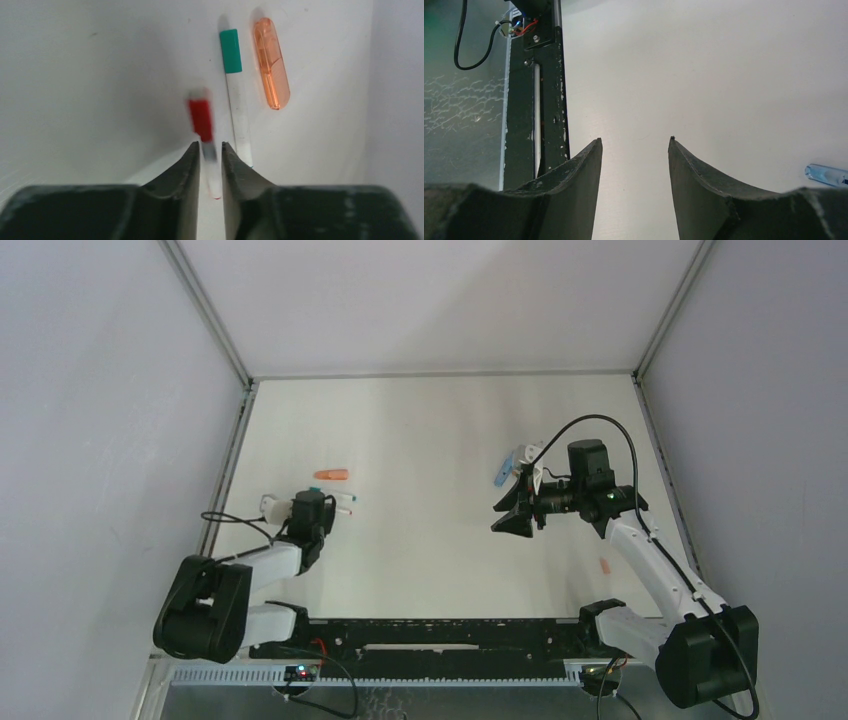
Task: Insert the pens into the pen caps
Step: Place the pen at the center of the board, then move the pen cap to the center of the board.
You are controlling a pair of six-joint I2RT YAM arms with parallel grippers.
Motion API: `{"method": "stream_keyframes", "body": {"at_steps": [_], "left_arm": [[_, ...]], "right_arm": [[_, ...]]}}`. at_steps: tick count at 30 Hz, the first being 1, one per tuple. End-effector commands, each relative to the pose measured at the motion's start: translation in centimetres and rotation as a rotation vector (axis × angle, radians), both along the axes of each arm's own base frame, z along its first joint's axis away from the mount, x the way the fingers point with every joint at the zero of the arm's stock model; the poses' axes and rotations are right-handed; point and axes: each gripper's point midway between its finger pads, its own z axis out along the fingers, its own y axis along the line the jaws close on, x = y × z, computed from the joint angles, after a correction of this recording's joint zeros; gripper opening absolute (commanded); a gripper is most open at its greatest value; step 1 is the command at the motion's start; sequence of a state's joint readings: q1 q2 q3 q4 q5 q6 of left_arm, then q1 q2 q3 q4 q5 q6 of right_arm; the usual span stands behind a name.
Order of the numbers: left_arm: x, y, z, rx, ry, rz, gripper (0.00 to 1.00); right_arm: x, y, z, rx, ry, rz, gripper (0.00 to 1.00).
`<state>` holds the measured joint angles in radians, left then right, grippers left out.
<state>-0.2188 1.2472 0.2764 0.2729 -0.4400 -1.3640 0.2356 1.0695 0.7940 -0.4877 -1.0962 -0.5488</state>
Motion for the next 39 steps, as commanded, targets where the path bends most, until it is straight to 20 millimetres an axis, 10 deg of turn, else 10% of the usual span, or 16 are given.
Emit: {"method": "stream_keyframes", "body": {"at_steps": [1,12,25,31,39], "left_arm": [[2.4,-1.2,1.9,-0.061,-0.055,-0.035,0.3],[0.3,-0.2,5.4,-0.017,-0.134,-0.047,0.48],[0.5,-4.0,14.9,0.115,-0.427,-0.387,0.53],[2.5,-8.4,22.0,0.113,-0.661,-0.607,0.56],[6.5,-14.4,36.4,0.154,-0.995,-0.899,0.67]], "right_arm": [[0.7,0.0,1.4,0.005,-0.065,0.001,0.58],[1.2,-0.8,1.6,-0.015,-0.087,-0.032,0.58],[3.6,-5.1,2.1,-0.031,-0.123,-0.195,0.58],[5.3,-8.4,2.1,-0.016,-0.095,-0.323,0.58],[7.2,-12.6,1.3,-0.03,-0.054,-0.488,0.58]]}}
